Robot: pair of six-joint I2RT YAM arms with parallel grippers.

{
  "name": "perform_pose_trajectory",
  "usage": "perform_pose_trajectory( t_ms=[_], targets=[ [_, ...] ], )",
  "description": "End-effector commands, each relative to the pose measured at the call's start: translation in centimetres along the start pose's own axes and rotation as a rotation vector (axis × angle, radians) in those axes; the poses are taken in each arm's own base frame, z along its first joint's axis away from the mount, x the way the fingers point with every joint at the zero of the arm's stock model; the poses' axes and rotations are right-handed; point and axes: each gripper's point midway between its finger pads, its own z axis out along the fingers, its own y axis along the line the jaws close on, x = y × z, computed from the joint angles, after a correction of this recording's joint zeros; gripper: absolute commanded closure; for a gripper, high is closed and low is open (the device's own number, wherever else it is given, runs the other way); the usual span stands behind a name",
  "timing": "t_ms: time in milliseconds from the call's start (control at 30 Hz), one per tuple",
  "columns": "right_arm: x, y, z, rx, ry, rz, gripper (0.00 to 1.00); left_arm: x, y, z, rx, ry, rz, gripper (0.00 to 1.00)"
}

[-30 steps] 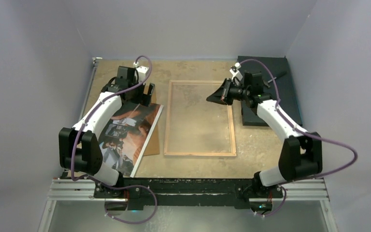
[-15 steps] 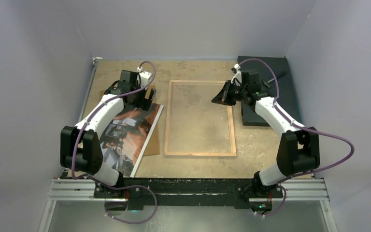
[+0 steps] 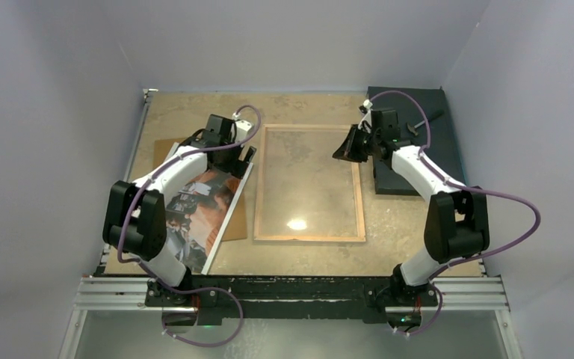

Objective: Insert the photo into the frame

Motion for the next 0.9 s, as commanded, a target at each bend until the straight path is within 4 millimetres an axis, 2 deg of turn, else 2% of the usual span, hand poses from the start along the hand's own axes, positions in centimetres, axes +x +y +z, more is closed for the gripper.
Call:
perform_pose_trajectory(
  t_ms=[0, 433, 867],
  targets=[
    [-2.9, -0.6, -0.9, 0.064, -0.087, -0.059, 1.0, -1.0, -0.6, 1.2, -0.011, -0.029, 0.043, 0.14],
    [-1.9, -2.3, -0.8, 0.111, -0.091, -0.021, 1.0, -1.5, -0.5, 2.5, -0.033, -0.031, 0.047, 0.15],
    [-0.7, -3.5, -1.1, 0.142, -0.088, 0.004, 1.0, -1.6, -0.5, 2.6, -0.038, -0.036, 0.043, 0.17]
  ],
)
